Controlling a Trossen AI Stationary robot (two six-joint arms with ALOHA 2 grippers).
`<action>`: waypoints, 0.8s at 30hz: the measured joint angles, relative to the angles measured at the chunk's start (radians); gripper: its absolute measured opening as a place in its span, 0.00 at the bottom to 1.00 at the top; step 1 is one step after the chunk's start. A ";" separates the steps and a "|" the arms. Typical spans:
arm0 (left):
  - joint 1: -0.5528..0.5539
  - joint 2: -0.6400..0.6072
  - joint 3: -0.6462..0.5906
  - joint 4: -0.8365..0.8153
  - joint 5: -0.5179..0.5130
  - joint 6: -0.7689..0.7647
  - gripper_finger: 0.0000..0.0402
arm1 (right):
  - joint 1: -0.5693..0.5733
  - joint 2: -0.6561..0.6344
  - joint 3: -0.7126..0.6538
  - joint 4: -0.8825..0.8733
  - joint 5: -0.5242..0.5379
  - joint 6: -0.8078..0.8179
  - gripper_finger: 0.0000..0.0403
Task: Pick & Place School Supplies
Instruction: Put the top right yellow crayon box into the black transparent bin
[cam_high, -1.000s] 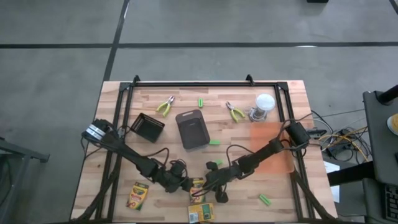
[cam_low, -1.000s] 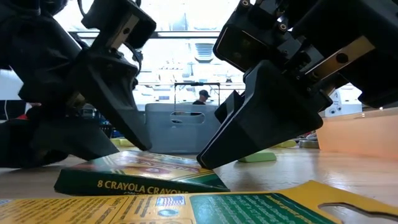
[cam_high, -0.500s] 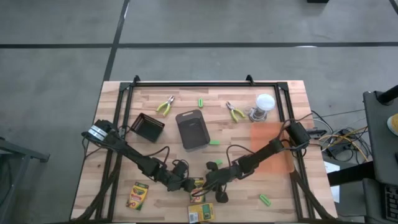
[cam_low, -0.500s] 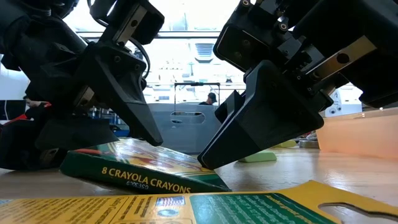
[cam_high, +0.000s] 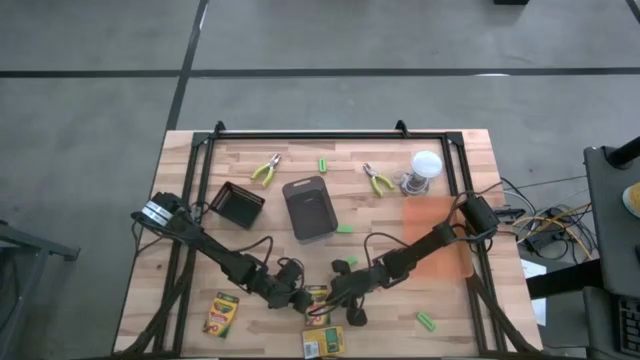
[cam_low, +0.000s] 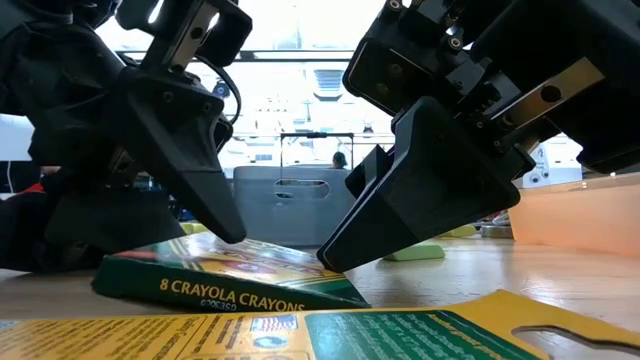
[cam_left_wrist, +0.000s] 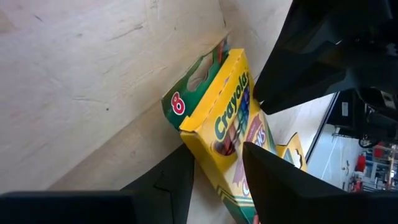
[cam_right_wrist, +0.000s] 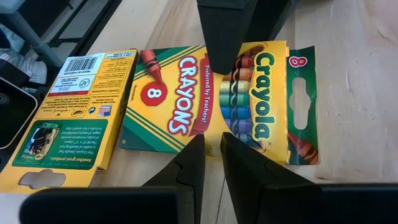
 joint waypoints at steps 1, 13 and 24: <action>0.000 0.000 0.002 -0.002 -0.001 0.005 0.34 | 0.000 0.000 0.000 0.000 0.000 0.000 0.14; 0.000 0.001 0.012 -0.004 -0.004 0.036 0.12 | 0.000 0.000 0.000 -0.001 0.000 0.000 0.14; 0.000 0.001 0.012 -0.003 -0.007 0.052 0.12 | 0.002 0.000 -0.001 0.005 0.000 -0.028 0.14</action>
